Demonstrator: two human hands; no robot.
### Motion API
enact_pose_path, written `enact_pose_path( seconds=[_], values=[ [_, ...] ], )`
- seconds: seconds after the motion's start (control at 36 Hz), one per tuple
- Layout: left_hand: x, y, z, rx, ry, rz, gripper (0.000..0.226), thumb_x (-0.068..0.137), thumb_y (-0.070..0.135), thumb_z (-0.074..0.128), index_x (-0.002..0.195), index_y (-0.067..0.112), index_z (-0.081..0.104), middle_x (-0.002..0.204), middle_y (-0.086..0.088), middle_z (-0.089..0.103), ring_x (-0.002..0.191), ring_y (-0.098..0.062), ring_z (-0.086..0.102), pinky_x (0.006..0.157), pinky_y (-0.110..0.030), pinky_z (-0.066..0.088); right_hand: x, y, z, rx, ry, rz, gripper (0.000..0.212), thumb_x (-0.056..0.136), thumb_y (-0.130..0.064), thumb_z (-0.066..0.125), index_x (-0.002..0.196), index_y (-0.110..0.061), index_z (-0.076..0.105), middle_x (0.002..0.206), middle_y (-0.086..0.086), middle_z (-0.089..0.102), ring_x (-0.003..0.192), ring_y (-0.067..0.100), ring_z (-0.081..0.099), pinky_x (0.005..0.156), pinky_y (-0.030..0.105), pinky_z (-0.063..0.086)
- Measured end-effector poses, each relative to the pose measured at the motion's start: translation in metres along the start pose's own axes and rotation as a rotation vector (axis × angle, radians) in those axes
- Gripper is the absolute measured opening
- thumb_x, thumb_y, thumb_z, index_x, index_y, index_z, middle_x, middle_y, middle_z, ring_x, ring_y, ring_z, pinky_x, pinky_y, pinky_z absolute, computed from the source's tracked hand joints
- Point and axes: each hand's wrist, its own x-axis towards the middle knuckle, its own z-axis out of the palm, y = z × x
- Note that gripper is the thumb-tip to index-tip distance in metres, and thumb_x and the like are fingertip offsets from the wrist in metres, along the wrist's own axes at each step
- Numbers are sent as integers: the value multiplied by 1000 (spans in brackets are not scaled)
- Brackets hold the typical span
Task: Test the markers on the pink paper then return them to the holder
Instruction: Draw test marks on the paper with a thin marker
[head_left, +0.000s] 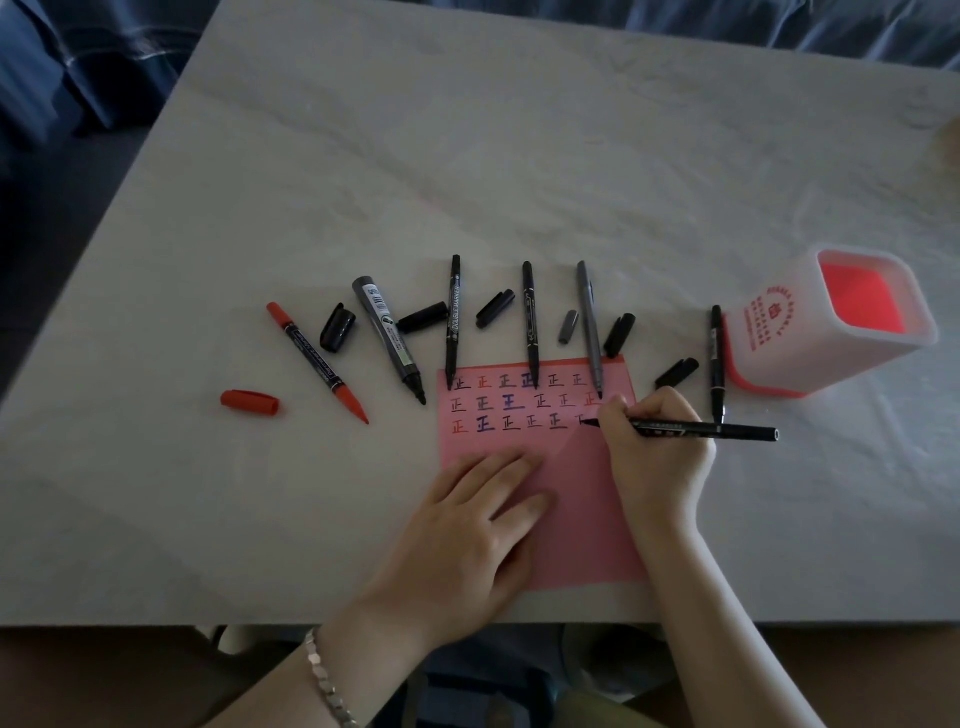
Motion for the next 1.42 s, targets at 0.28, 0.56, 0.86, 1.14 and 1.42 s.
enact_pose_path(
  seconds=[0.28,0.56,0.86,1.14,1.42],
  values=[
    [1,1,0,-23,22,7,38,82,32,44,114,21,62,129,-7,57,124,-17,39,106,-31,23,0,0,0,20,-9,-24,25,74,-4,66,55,-7,50,46,-5,45,44,1,45,44,9,31],
    [1,0,0,-8,12,6,39,81,32,44,115,22,61,130,-7,56,124,-17,38,106,-31,22,0,1,0,-8,-23,0,26,72,-6,67,53,-7,50,45,-4,46,43,5,45,42,11,31],
    [1,2,-2,-8,3,2,37,84,33,43,115,22,61,130,-5,56,124,-16,39,107,-29,20,-1,1,0,-27,-28,-10,27,71,-6,67,52,-8,48,43,-6,45,42,6,43,41,12,29],
    [1,2,-1,4,-6,6,38,82,32,44,114,21,62,130,-6,56,124,-17,38,106,-30,21,0,-6,-3,32,75,54,21,73,-2,62,57,-6,50,47,-3,44,43,0,44,43,9,33],
    [5,8,-4,235,-39,53,41,78,33,40,108,19,64,120,-9,63,112,-24,59,92,-37,46,-3,-14,-13,156,22,123,25,80,-16,67,62,-18,50,56,-3,50,47,-4,50,49,6,39]
  ],
)
